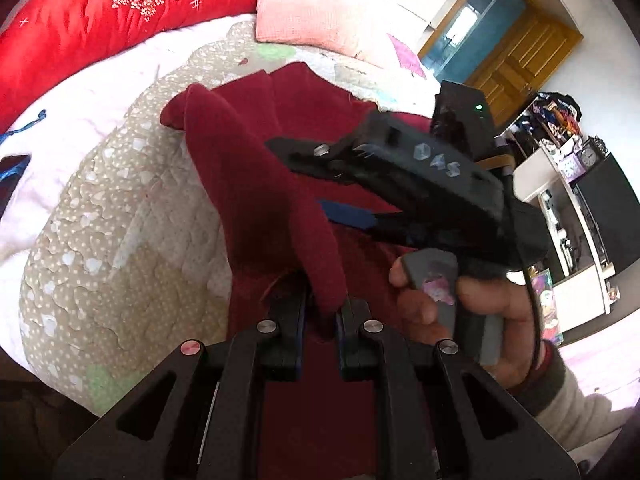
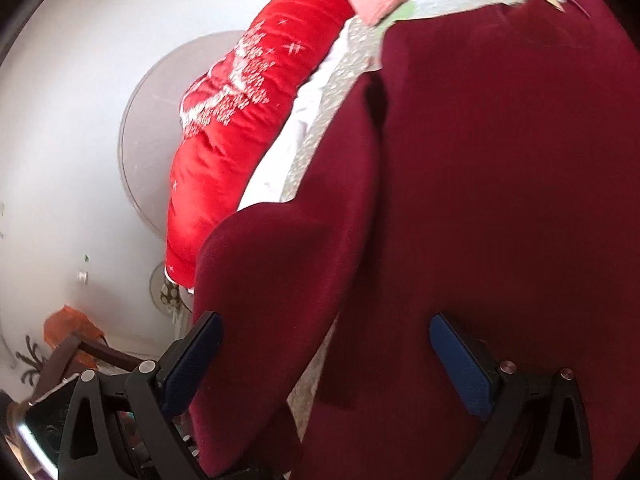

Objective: Fold small clothes

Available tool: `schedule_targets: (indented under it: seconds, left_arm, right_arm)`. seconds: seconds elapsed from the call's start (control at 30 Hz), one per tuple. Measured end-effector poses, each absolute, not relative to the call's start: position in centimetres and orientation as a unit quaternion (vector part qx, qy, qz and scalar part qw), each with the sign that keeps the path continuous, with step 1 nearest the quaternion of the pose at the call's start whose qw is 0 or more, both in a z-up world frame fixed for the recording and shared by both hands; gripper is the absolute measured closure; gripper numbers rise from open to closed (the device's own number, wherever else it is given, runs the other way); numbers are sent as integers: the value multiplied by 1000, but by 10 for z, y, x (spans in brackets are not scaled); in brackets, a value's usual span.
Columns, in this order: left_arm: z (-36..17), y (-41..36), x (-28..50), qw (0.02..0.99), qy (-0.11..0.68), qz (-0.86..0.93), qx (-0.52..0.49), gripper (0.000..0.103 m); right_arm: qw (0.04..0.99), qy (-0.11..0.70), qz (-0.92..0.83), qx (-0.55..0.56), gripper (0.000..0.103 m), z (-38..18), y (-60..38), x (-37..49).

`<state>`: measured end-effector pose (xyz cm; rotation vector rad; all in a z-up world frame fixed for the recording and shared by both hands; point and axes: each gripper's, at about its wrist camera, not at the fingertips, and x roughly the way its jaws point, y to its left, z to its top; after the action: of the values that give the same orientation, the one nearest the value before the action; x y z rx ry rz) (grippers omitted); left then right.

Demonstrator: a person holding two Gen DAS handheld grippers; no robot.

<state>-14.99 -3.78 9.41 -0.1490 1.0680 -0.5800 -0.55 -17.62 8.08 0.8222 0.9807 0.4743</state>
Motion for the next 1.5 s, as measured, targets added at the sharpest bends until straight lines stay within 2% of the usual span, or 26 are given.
schedule_targets:
  seconds: [0.03,0.07,0.1,0.13,0.17,0.2,0.3,0.33,0.57,0.67,0.73,0.87,1.0,1.07,1.1,1.17,1.33,1.5]
  left_arm:
    - [95,-36,-151,819,500,-273,-74,93]
    - [95,-35,-152,818,500,-273,-76,93]
    - [95,-33,-154,818,501,-273,-78,93]
    - [94,-33,-155,817,502,-274,-80,93]
    - [94,-33,-156,816,502,-274,-81,93]
    - [95,-32,-158,816,503,-275,-81,93]
    - [96,-40,-160,813,503,-282,-81,93]
    - [99,-47,-160,813,498,-291,-80,93]
    - [122,-95,-164,810,463,-350,-76,92]
    - [128,-104,-167,805,460,-366,-77,86]
    - [132,-100,-170,805,456,-372,-77,86]
    - [132,-74,-165,824,454,-333,-68,86]
    - [116,-51,-148,828,476,-285,-78,86]
    - [108,-48,-139,831,481,-269,-76,86]
    - [106,-49,-135,831,483,-264,-74,86]
    - [95,-52,-120,830,493,-253,-63,86]
    - [71,-68,-81,835,500,-222,-47,86]
    - [44,-67,-47,838,512,-180,-48,86]
  right_arm:
    - [777,452,224,376,12,82,-173,-5]
    - [774,451,234,378,26,81,-170,-3]
    - [766,455,246,383,34,80,-166,-1]
    - [761,456,253,385,36,78,-163,1]
    - [760,456,261,383,48,77,-159,1]
    - [763,454,268,375,63,78,-154,2]
    - [790,445,257,335,91,87,-154,0]
    - [800,438,253,324,94,93,-158,-1]
    - [869,385,225,215,99,153,-206,-18]
    - [899,372,178,147,99,173,-229,-28]
    - [912,371,138,104,99,185,-245,-28]
    - [925,377,43,4,99,193,-276,-17]
    - [912,400,-47,-71,99,174,-301,9]
    - [896,436,-69,-45,88,163,-322,18]
    - [894,442,-73,-16,72,159,-332,17]
    - [902,427,-55,39,53,160,-343,7]
    - [908,415,30,50,53,162,-306,0]
    - [900,408,139,65,53,155,-242,33]
